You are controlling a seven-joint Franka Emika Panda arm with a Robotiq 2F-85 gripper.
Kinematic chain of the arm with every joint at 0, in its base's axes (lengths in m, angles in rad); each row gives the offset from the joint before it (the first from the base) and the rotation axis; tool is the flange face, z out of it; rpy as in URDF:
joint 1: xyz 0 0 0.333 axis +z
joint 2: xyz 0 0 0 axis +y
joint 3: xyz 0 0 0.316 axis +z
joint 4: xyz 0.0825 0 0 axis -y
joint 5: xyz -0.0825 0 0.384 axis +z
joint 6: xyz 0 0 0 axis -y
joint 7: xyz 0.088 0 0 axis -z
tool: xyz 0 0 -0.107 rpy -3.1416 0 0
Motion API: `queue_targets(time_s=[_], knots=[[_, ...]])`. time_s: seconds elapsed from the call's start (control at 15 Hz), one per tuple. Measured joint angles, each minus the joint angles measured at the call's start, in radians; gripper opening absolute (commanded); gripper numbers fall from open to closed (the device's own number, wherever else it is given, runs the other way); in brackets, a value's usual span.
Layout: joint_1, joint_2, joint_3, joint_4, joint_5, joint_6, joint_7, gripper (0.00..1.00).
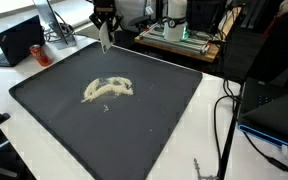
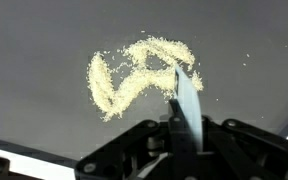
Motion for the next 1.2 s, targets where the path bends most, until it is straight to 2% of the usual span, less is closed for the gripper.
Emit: queue_targets(time_s=[0.33, 0.67, 0.87, 1.2], knots=[[0.008, 0.133, 0.011, 0.021, 0.001, 0.147, -0.007, 0.01], [-0.006, 0.301, 0.011, 0.140, -0.009, 0.252, 0.009, 0.01], [-0.010, 0.399, -0.002, 0.227, -0.085, 0.351, 0.036, 0.01], [-0.003, 0.556, -0.066, 0.372, -0.304, 0.478, 0.058, 0.04]])
